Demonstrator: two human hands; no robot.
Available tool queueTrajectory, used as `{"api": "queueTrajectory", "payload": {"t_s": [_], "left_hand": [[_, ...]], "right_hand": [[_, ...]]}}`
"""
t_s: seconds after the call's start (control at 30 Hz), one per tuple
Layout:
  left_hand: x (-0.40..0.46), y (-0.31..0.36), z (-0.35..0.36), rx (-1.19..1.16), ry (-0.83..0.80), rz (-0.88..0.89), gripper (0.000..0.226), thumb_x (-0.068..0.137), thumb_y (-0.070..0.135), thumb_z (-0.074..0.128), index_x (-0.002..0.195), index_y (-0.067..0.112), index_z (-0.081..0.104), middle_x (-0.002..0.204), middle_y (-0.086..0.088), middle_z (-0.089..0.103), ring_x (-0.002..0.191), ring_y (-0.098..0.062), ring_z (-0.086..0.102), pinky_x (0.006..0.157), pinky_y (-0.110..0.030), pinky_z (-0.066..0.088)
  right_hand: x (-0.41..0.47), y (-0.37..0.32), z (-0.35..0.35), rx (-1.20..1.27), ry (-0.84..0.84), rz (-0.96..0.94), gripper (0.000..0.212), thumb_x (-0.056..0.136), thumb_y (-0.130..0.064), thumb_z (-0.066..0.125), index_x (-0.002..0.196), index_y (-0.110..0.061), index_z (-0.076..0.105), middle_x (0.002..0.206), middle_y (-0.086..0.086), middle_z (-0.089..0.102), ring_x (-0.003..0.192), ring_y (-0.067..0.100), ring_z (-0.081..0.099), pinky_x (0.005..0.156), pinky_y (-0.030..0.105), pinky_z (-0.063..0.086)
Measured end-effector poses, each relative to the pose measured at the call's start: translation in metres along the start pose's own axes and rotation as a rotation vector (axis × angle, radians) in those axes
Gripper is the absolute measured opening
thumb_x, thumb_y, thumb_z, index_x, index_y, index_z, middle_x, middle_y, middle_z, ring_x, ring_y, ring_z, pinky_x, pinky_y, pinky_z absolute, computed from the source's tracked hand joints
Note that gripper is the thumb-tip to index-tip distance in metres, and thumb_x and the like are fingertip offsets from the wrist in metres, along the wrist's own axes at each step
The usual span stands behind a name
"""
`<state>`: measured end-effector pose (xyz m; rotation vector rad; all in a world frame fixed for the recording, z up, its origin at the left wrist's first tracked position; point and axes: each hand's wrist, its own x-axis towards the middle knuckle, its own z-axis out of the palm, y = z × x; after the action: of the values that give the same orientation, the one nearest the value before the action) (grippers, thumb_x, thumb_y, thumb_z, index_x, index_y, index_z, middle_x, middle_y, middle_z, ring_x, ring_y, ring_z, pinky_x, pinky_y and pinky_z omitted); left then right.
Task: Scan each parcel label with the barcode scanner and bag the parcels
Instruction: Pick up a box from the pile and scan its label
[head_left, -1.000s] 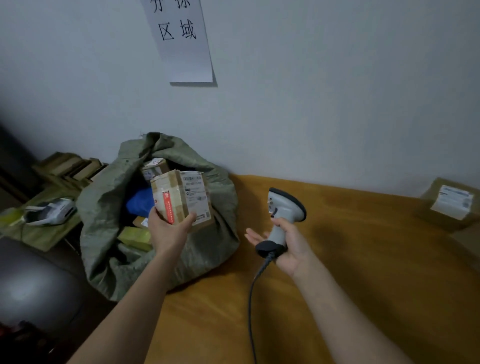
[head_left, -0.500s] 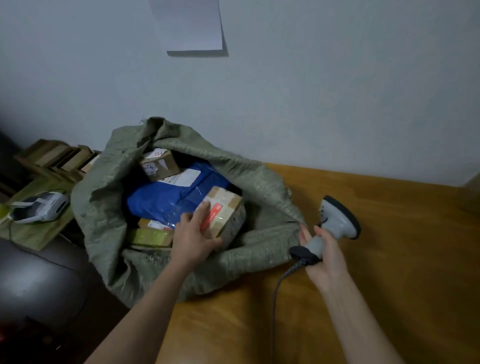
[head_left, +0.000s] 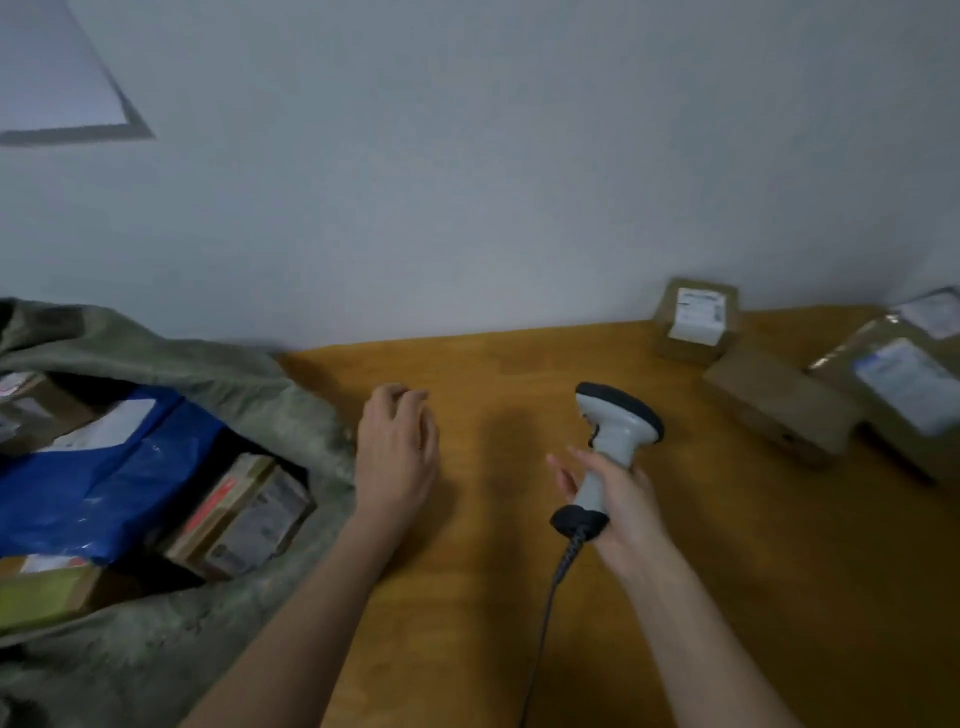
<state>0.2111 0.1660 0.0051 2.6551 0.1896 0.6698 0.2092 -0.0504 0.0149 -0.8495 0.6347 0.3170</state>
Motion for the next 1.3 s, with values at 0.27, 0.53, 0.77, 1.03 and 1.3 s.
{"api": "queueTrajectory", "payload": {"t_s": [0.27,0.53,0.77,1.03,1.3], "left_hand": [[-0.014,0.219,0.163,-0.024,-0.584,0.336,0.045,0.098,0.017,0.047,0.142,0.015,0.041,0.140,-0.003,0.042,0.121,-0.024,0.048,0.099,-0.036,0.043],[0.016,0.379,0.319,0.344,-0.820,0.583,0.107,0.083,0.024,0.073,0.153,0.033,-0.007,0.163,-0.003,-0.008,0.149,-0.034,-0.005,0.117,-0.056,-0.002],[-0.003,0.386,0.354,0.389,-0.974,0.327,0.117,0.069,0.076,0.063,0.149,0.044,-0.016,0.158,-0.015,-0.023,0.142,-0.049,-0.017,0.116,-0.062,-0.002],[-0.044,0.323,0.291,0.541,-0.935,0.547,0.135,0.066,0.057,0.080,0.143,0.042,-0.031,0.156,-0.014,0.004,0.140,-0.037,0.015,0.115,-0.050,0.020],[-0.008,0.266,0.292,0.094,-1.048,-0.052,0.136,0.061,0.046,0.088,0.150,0.045,-0.014,0.159,-0.006,-0.010,0.143,-0.039,0.010,0.113,-0.055,0.028]], "right_hand": [[0.033,-0.153,-0.165,-0.215,0.298,-0.219,0.028,0.094,-0.004,0.061,0.119,-0.012,0.053,0.096,0.003,0.062,0.072,0.014,0.065,0.061,0.026,0.048],[0.083,-0.251,-0.290,-0.404,0.370,-0.302,0.025,0.093,-0.003,0.061,0.116,-0.013,0.059,0.088,0.003,0.061,0.070,0.012,0.059,0.062,0.025,0.047],[0.123,-0.258,-0.326,-0.454,0.279,-0.258,0.037,0.093,-0.003,0.060,0.128,-0.015,0.055,0.107,0.002,0.061,0.090,0.010,0.063,0.064,0.017,0.052],[0.142,-0.225,-0.313,-0.563,0.130,-0.053,0.047,0.095,-0.016,0.062,0.139,-0.023,0.046,0.110,0.001,0.060,0.098,0.017,0.059,0.078,0.032,0.048],[0.141,-0.199,-0.306,-0.559,0.133,-0.020,0.039,0.094,-0.016,0.064,0.129,-0.024,0.051,0.110,0.008,0.060,0.099,0.025,0.060,0.093,0.047,0.052]]}}
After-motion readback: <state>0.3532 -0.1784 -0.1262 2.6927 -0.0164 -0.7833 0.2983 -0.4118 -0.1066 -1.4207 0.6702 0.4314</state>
